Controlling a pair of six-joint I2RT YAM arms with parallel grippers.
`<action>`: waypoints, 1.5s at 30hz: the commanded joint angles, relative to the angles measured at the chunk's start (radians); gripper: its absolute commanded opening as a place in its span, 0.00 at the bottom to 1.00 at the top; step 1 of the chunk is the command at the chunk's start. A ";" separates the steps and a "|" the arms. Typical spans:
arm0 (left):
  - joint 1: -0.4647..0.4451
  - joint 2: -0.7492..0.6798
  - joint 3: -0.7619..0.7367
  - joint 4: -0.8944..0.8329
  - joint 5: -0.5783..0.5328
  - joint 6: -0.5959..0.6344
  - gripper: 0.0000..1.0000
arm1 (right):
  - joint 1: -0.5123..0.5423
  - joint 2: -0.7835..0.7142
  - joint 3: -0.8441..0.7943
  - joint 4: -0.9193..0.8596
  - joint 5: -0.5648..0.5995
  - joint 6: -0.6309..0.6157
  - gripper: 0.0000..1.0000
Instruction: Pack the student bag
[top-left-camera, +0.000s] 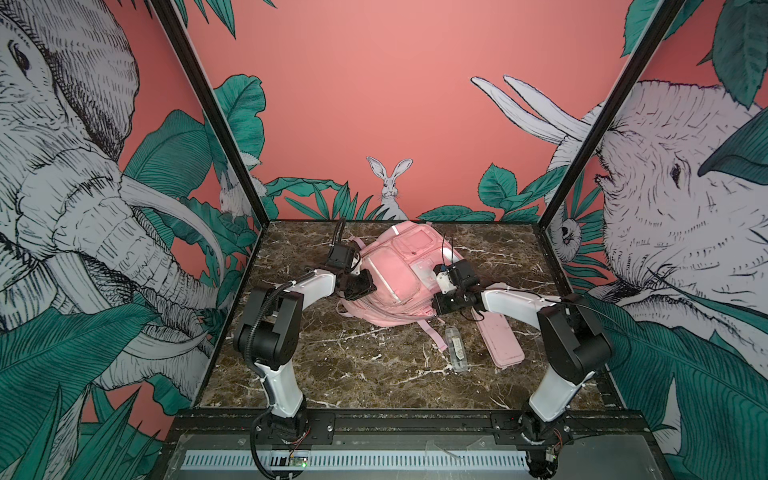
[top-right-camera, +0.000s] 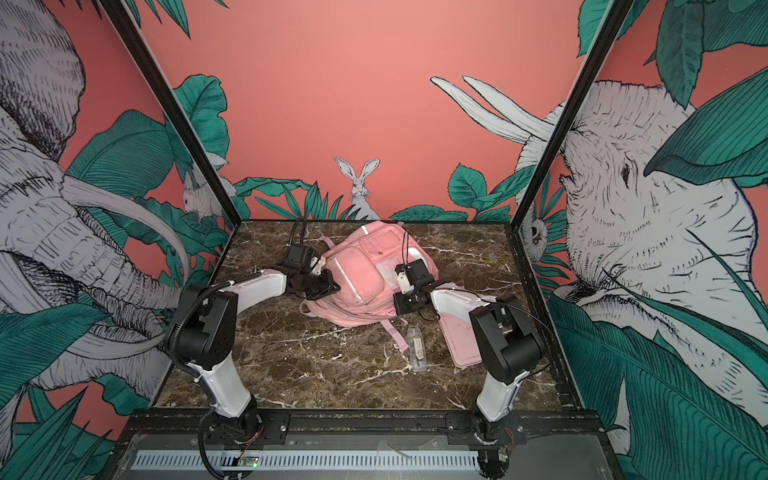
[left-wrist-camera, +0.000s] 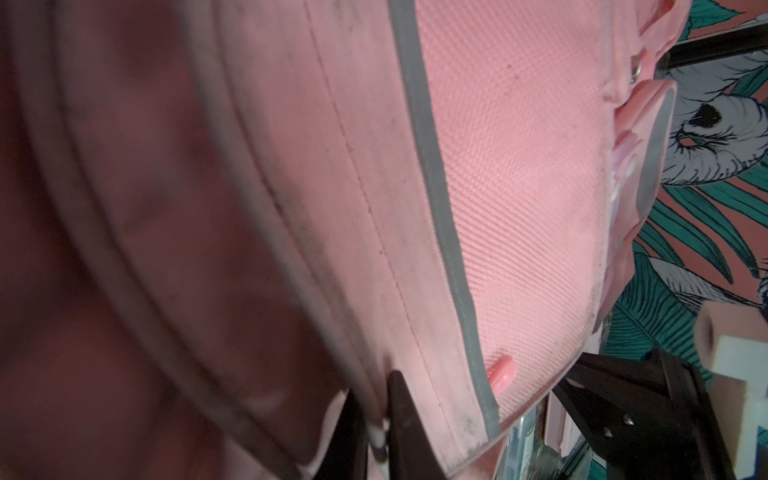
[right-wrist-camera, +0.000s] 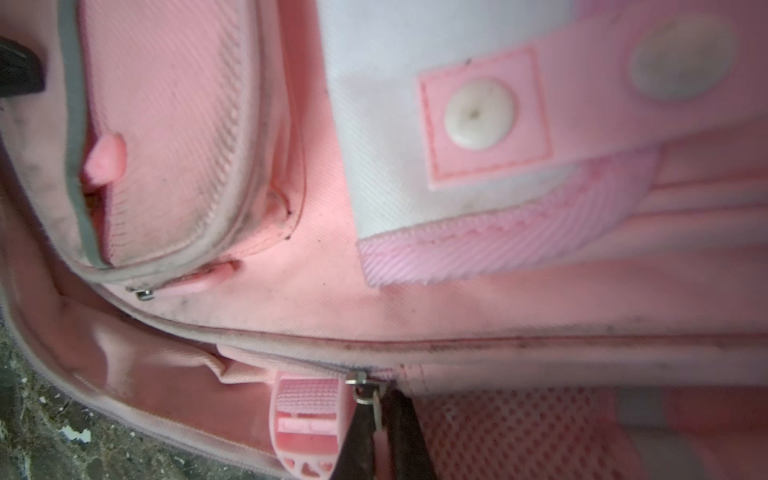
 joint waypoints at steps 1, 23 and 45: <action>-0.001 -0.002 -0.016 -0.001 -0.015 -0.008 0.07 | 0.001 -0.057 -0.022 -0.051 0.009 0.003 0.05; -0.002 -0.077 -0.088 0.156 0.046 -0.160 0.00 | 0.208 0.040 0.217 -0.247 -0.025 -0.024 0.01; -0.056 -0.153 -0.086 0.250 0.078 -0.243 0.00 | 0.392 0.258 0.521 -0.116 -0.100 0.156 0.01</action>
